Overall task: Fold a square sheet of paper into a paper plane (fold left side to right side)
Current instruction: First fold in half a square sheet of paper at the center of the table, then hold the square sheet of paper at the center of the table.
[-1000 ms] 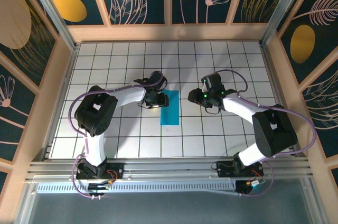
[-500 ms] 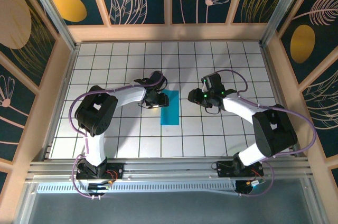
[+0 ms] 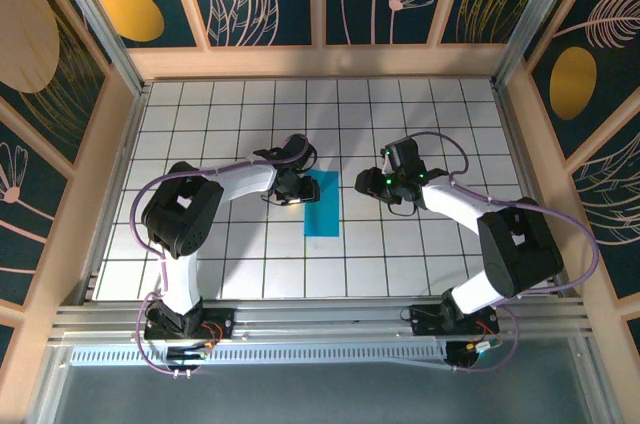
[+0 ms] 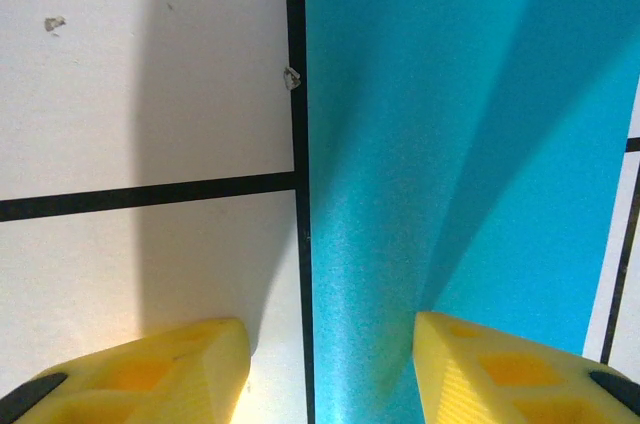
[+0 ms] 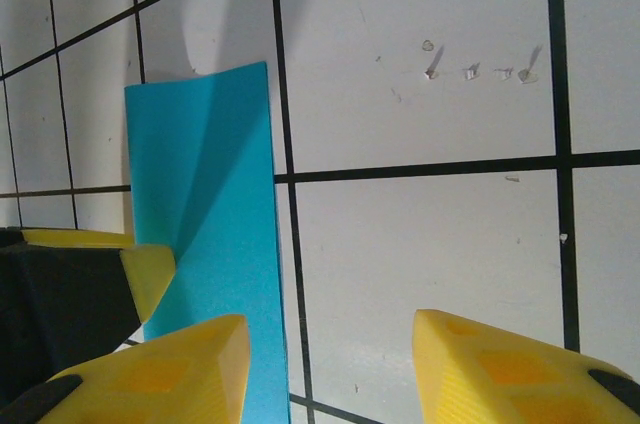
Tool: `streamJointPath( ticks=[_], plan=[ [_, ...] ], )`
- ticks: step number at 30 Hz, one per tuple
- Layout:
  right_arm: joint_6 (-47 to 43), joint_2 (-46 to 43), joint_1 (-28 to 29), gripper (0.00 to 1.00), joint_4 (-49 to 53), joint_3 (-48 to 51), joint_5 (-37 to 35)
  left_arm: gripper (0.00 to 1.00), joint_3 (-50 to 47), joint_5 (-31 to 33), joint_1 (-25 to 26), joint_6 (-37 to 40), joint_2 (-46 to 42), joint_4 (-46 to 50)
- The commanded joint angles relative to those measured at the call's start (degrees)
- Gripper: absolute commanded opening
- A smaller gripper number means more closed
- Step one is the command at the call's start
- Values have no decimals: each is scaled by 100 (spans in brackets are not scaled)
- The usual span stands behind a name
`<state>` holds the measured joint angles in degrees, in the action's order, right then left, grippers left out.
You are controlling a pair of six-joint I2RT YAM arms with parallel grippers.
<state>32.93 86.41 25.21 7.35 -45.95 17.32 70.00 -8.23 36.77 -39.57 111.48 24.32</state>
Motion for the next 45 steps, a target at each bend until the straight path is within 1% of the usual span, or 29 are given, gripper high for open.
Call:
streamJointPath(
  ticks=[1, 5, 11, 14, 18, 25, 29, 32, 45],
  plan=[
    [2, 121, 79, 47, -247, 95, 245, 49, -242, -173, 136, -125, 689, -123],
    [106, 313, 198, 47, -472, 76, 452, 49, -256, -155, 129, -139, 684, -121],
    [174, 542, 311, 46, -600, -27, 529, 49, -253, -145, 129, -131, 687, -111],
    [277, 676, 369, 43, -785, -69, 733, 49, -241, -144, 131, -130, 699, -104],
    [423, 1020, 546, 32, -1074, -221, 1044, 49, -241, -153, 124, -130, 706, -105],
    [521, 1601, 782, 14, -1211, -591, 1155, 49, -232, -153, 131, -130, 714, -94],
    [535, 1828, 893, 8, -1246, -736, 1212, 49, -223, -153, 135, -127, 714, -99],
    [539, 1968, 911, 6, -1219, -783, 1186, 49, -223, -153, 132, -128, 711, -89],
    [405, 2246, 950, 2, -777, -625, 890, 50, -223, -118, 130, -107, 669, -94]
  ],
)
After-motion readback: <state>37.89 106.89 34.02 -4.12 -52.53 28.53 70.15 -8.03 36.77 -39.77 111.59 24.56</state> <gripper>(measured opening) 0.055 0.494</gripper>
